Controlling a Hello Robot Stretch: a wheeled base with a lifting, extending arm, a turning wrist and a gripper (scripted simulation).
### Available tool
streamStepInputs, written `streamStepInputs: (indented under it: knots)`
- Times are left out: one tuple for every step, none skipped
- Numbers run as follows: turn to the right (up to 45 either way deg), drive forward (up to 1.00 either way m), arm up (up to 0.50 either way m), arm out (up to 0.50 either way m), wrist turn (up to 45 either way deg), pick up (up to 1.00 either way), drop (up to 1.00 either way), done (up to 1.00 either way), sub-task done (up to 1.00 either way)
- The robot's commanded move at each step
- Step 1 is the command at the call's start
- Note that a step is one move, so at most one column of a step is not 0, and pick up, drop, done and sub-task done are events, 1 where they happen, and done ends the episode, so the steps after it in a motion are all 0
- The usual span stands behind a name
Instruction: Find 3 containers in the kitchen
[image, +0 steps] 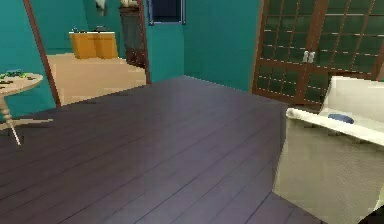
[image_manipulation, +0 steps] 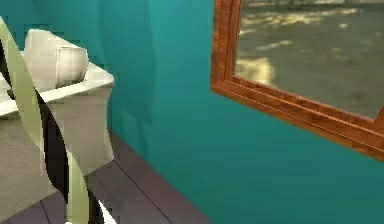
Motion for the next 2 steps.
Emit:
streamStepInputs:
  knots:
    - [0.0, 0.25, 0.0, 0.0, 0.0, 0.0, 0.0, 0.0, 0.0]
    - [-30.0, 0.0, 0.0, 0.0, 0.0, 0.0, 0.0, 0.0, 0.0]
